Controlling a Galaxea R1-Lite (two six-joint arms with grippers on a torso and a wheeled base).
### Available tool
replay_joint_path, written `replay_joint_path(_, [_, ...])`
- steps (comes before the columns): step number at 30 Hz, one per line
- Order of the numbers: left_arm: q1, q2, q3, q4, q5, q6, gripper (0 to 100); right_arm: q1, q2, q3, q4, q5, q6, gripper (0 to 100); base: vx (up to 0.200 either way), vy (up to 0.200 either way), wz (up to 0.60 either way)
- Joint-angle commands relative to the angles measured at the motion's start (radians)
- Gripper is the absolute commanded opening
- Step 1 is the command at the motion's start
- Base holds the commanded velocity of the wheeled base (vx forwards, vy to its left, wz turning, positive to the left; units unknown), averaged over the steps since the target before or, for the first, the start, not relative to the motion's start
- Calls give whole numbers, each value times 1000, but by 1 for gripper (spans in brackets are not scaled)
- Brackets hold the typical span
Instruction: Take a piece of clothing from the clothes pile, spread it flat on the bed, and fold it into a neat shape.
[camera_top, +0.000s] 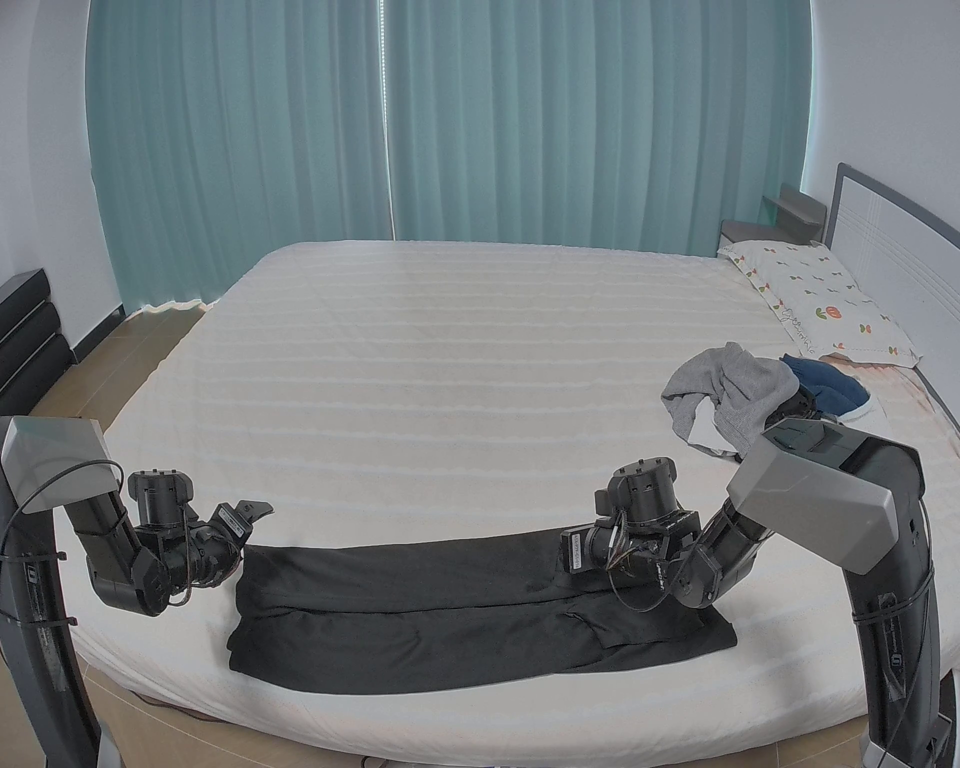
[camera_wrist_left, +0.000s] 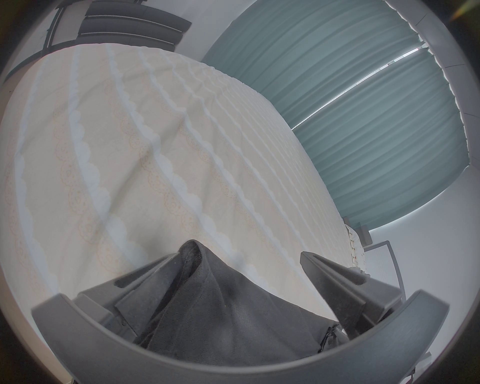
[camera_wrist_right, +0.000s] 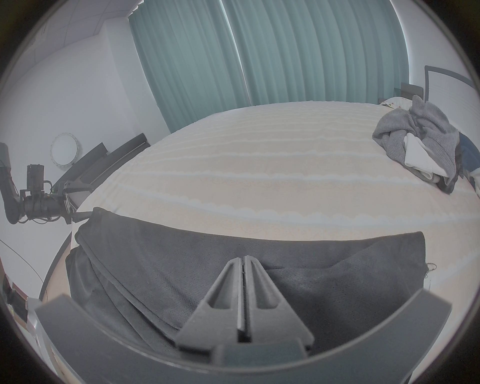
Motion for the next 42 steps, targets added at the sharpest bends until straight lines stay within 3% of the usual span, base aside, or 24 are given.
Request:
replay_joint_path(1, [0,1,0,0,0,0,100,6,12,-7,0,1,0,0,0,0,0])
replay_joint_path(4, [0,1,0,0,0,0,100,9,10,-6,1,-1,0,0,0,0,0])
replay_joint_path(5, [0,1,0,0,2,0,100,9,10,-6,1,-1,0,100,0,0,0])
replay_joint_path(10, [2,1,0,0,2,0,100,9,2,-10,-14,2,19,100,0,0,0])
replay_joint_path(16, [0,1,0,0,2,0,100,-22,-85,-4,-37,13,181,100,0,0,0])
replay_joint_path(18, [2,1,0,0,0,0,100,-34,-102,5,-33,16,200,100,0,0,0])
replay_joint_path(26, [0,1,0,0,0,1,100,-195,-160,166,-46,159,292,100,0,0,0])
replay_joint_path(32, [0,4,1,0,0,18,100,-245,-149,184,-45,192,299,100,0,0,0])
replay_joint_path(42, [2,4,1,1,0,19,100,-245,-105,178,-39,226,301,100,0,0,0])
